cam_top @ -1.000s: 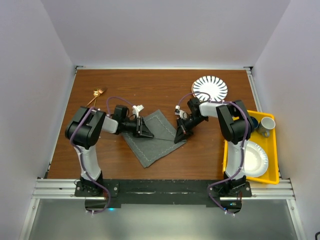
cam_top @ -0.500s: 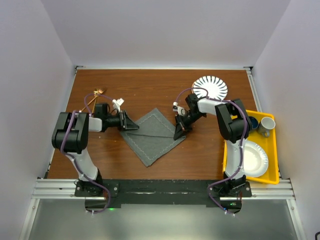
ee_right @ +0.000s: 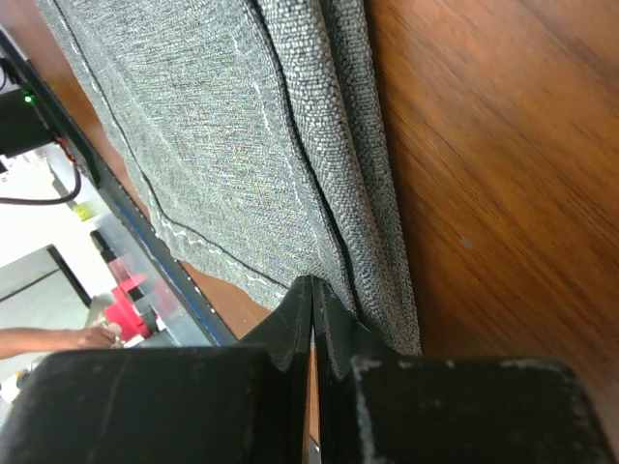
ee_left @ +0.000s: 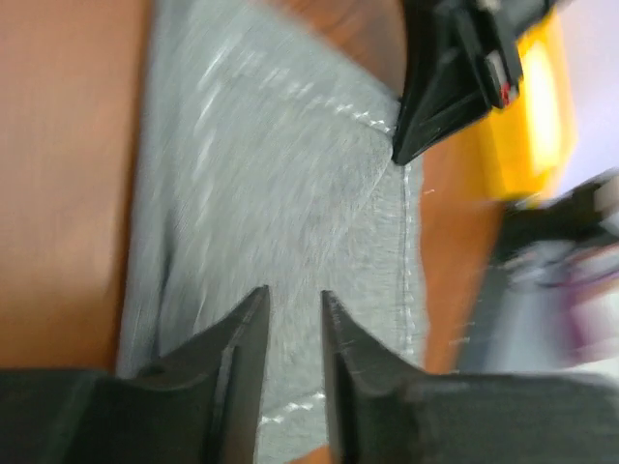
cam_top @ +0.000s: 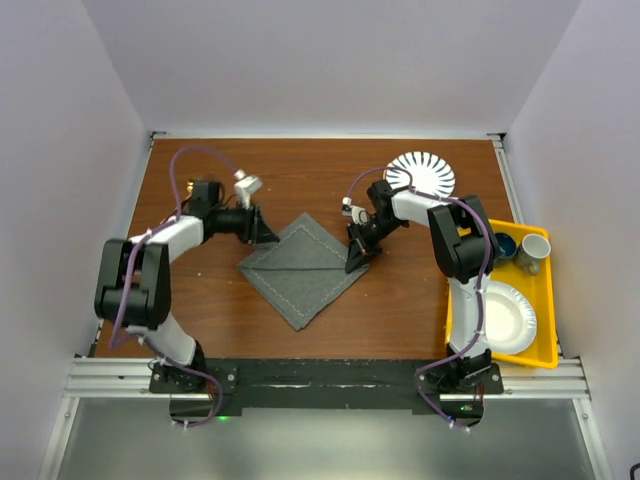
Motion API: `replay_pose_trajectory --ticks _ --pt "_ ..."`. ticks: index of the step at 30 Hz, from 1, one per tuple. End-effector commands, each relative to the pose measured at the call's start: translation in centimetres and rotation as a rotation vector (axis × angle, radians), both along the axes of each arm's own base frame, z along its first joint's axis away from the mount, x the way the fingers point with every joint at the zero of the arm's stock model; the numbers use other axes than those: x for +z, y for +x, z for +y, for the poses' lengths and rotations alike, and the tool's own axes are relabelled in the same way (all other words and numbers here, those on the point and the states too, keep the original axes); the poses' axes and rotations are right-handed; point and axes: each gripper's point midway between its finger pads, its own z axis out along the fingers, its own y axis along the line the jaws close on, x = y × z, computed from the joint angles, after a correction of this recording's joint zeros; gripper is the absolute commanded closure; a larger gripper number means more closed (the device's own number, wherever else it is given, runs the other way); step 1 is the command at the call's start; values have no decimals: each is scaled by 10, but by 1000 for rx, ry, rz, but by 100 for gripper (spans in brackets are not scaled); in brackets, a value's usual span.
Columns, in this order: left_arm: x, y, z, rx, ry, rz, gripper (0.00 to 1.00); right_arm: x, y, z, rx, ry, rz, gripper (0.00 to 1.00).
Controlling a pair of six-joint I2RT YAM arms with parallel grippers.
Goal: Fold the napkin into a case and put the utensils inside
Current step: Smooth out the upper triangle-folded napkin at the center of the board, then pick up the upper triangle-folded napkin from the center of the board.
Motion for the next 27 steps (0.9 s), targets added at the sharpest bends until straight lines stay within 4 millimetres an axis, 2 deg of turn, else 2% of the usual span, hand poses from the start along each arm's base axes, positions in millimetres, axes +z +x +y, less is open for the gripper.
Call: replay_pose_trajectory --ticks 1,2,3,4,5,6,7,10,16,19,25,27 --pt "51 -33 -48 -396 273 -530 60 -23 25 -9 25 -100 -151 100" --pt "60 -39 -56 -408 289 -603 56 -24 23 -10 24 -103 -151 100" --pt "43 -52 -57 -423 335 -591 53 -26 23 -10 24 -110 -154 100" --pt "39 -71 -74 -486 335 -618 52 -27 23 -11 20 -113 -153 100" --pt "41 -76 -82 -495 337 -667 52 -29 22 -11 19 -116 -149 100" --pt "26 -87 -81 -511 370 -650 51 -29 23 -11 18 -117 -150 100" --pt "20 -104 -93 -569 372 -670 51 -28 25 -11 13 -119 -155 100" --pt "3 -120 -102 -627 427 -705 51 -28 28 -11 11 -123 -172 100" --pt "-46 -139 -97 -755 551 -626 59 -31 31 -12 11 -136 -178 99" --pt "-62 -147 -91 -819 601 -589 64 -31 34 -11 9 -140 -186 99" --pt "-81 -175 -83 -978 629 -524 67 -29 39 -10 7 -144 -196 99" --pt "-78 -181 -93 -1002 605 -533 67 -28 42 -7 9 -138 -198 98"
